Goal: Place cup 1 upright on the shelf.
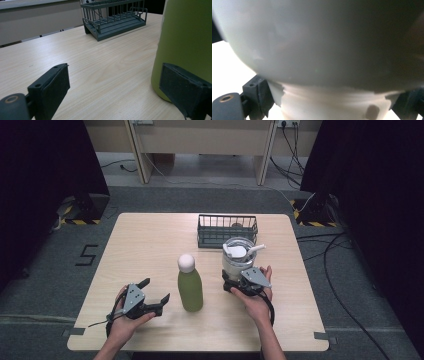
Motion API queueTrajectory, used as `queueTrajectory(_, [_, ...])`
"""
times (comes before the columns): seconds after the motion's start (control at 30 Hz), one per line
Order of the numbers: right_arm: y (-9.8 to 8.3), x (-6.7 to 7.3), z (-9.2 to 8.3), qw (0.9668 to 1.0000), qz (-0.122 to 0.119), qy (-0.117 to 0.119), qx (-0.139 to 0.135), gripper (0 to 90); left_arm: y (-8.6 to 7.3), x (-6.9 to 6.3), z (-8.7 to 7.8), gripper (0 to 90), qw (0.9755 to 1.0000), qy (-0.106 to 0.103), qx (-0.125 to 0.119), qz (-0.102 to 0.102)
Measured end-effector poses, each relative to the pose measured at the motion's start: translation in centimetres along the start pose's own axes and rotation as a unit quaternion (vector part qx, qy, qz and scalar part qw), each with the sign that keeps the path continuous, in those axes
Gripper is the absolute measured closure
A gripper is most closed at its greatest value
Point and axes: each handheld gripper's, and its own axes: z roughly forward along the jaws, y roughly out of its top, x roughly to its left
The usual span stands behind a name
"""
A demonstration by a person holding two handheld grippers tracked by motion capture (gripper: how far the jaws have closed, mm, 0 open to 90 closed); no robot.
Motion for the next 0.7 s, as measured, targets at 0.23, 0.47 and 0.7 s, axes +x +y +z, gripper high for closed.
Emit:
queueTrajectory(0.23, [0.3,-0.1,0.0,0.9999,0.002,0.003,0.011,10.7,0.0,0.0,0.0,9.0,1.0,0.0,-0.001,-0.002])
queueTrajectory(0.47, [0.6,-0.2,0.1,0.9999,-0.002,0.003,0.011,10.7,-0.1,0.0,0.1,9.8,1.0,-0.002,0.0,-0.008])
queueTrajectory(0.7, [1.5,-0.4,0.1,0.9999,0.013,0.005,-0.002,10.7,-0.1,0.3,0.0,10.1,0.9999,0.006,0.0,-0.009])
